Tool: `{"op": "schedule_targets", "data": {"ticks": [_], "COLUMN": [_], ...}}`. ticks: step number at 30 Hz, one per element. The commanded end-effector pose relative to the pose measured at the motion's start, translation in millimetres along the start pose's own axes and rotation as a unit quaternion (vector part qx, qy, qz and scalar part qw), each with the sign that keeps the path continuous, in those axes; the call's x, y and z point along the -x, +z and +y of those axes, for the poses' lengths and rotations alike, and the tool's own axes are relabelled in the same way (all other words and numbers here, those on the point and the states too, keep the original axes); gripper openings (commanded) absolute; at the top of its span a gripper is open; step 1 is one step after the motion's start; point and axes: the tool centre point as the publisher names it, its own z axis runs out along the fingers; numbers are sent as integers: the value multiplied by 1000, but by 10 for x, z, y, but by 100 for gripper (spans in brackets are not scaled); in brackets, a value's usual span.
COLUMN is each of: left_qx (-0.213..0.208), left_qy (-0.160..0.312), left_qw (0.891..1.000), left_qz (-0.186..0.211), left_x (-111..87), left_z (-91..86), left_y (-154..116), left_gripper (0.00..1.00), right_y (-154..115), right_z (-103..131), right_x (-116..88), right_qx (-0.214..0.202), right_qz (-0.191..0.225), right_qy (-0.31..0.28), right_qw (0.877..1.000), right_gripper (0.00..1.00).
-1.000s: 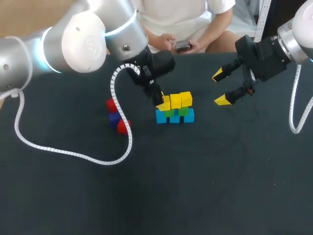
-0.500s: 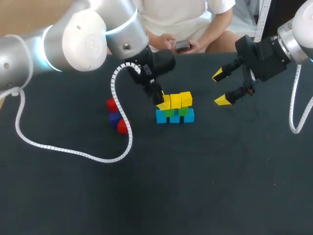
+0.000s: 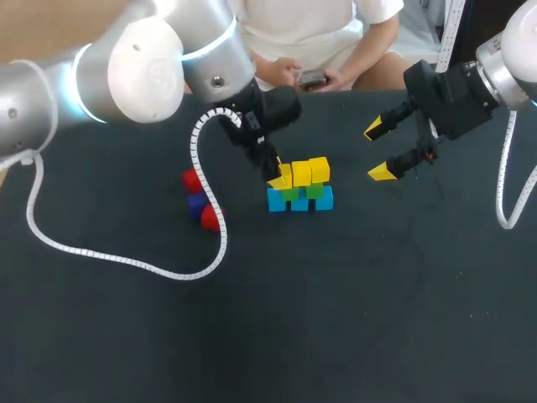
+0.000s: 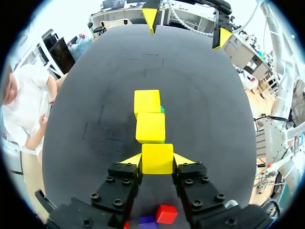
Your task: Place the blue cubes, place green cubes on the blue cubes, place the yellow cubes on the green cubes, then place the red cubes on the yellow cubes, and place purple cube on the red cubes.
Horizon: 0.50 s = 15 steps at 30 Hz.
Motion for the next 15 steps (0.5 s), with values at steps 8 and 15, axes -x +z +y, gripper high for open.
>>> {"op": "schedule_targets", "data": {"ticks": [8, 15], "left_qx": [-3, -5], "left_qy": [1, -1], "left_qw": [1000, 1000], "left_qz": [2, 3], "left_x": [26, 5], "left_z": [46, 44], "left_y": [7, 21], "left_gripper": [0, 0], "right_y": [-3, -3], "right_z": [12, 12], "right_x": [-2, -2], "right_qx": [-1, -1], "right_qz": [-1, -1], "right_qy": [0, 0], "right_qw": [1000, 1000], "right_gripper": [100, 100]}}
